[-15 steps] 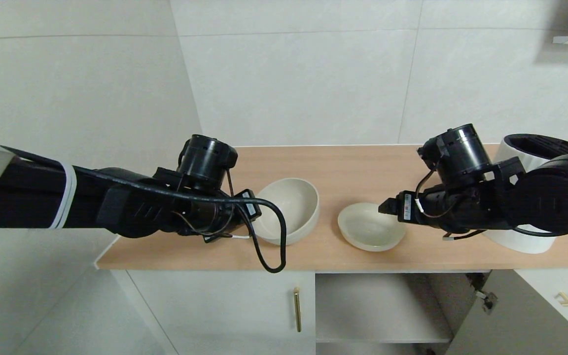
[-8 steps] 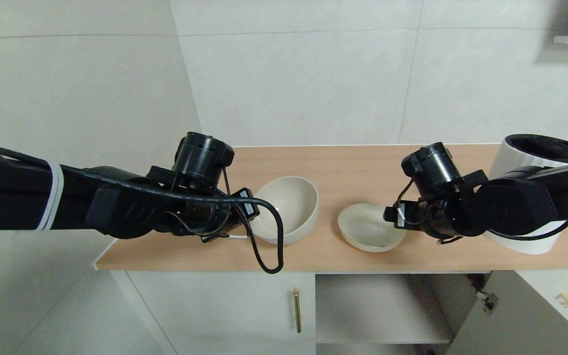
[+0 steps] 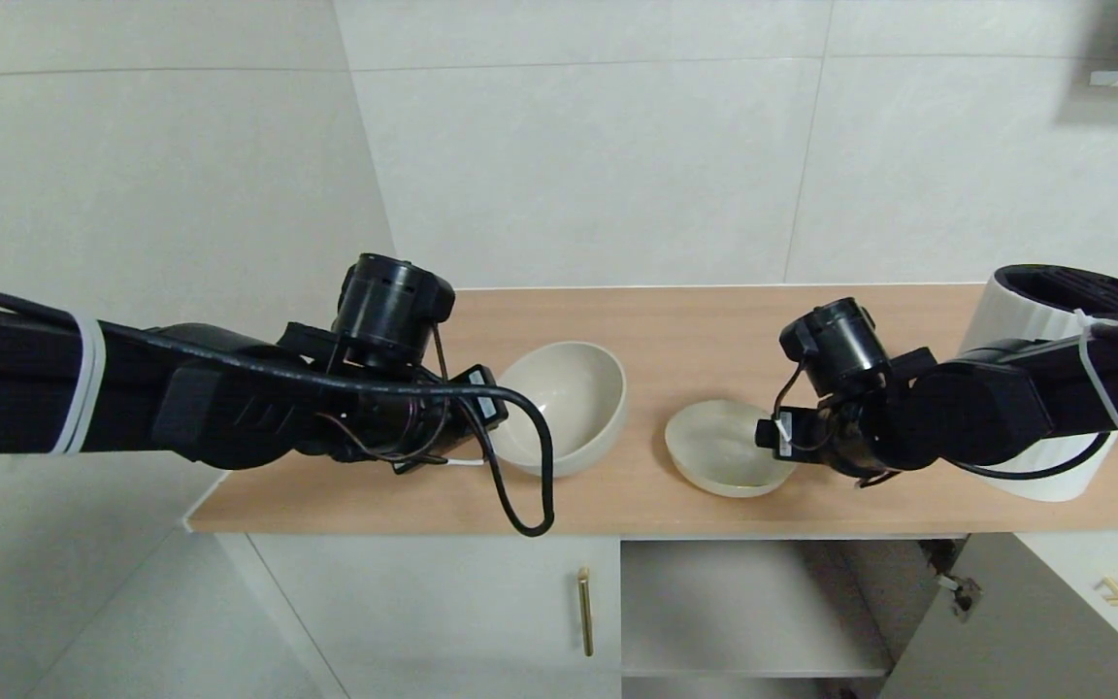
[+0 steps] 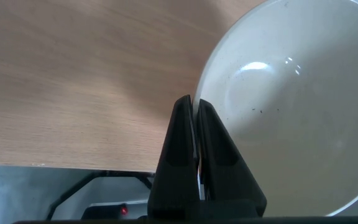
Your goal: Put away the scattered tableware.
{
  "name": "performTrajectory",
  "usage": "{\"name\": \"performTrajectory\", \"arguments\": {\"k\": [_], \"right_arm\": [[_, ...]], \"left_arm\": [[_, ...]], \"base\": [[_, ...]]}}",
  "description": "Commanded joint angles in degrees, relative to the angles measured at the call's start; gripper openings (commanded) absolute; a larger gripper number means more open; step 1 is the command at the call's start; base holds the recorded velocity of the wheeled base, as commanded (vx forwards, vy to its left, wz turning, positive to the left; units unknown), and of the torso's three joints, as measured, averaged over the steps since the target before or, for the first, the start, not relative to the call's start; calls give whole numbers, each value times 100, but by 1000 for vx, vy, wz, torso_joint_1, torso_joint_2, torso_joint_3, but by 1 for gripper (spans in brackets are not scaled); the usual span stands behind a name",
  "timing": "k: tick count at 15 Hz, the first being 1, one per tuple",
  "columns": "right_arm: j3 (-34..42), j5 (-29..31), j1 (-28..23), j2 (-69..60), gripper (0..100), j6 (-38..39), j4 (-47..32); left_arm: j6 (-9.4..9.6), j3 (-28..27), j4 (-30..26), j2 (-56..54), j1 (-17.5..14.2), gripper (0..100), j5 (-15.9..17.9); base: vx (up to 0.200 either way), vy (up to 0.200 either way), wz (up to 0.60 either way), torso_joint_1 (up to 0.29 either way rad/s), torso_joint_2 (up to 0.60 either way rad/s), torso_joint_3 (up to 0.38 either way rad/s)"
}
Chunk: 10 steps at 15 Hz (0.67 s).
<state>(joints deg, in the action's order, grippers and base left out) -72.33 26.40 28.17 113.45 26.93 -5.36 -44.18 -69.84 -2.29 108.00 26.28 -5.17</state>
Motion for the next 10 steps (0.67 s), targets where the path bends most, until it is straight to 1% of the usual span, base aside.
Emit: {"name": "performTrajectory", "arguments": {"k": [1, 3, 10], "right_arm": [[-10, -39, 4, 20, 0, 5, 0], [-10, -127, 4, 28, 0, 14, 0], [-10, -136, 4, -33, 0, 23, -9]], "left_arm": [[-3, 5, 1, -51, 0, 0, -2], [-3, 5, 1, -51, 0, 0, -2], [-3, 14, 1, -77, 0, 0, -2]], "base": [[0, 0, 0, 0, 0, 0], [0, 0, 0, 0, 0, 0], [0, 0, 0, 0, 0, 0]]}}
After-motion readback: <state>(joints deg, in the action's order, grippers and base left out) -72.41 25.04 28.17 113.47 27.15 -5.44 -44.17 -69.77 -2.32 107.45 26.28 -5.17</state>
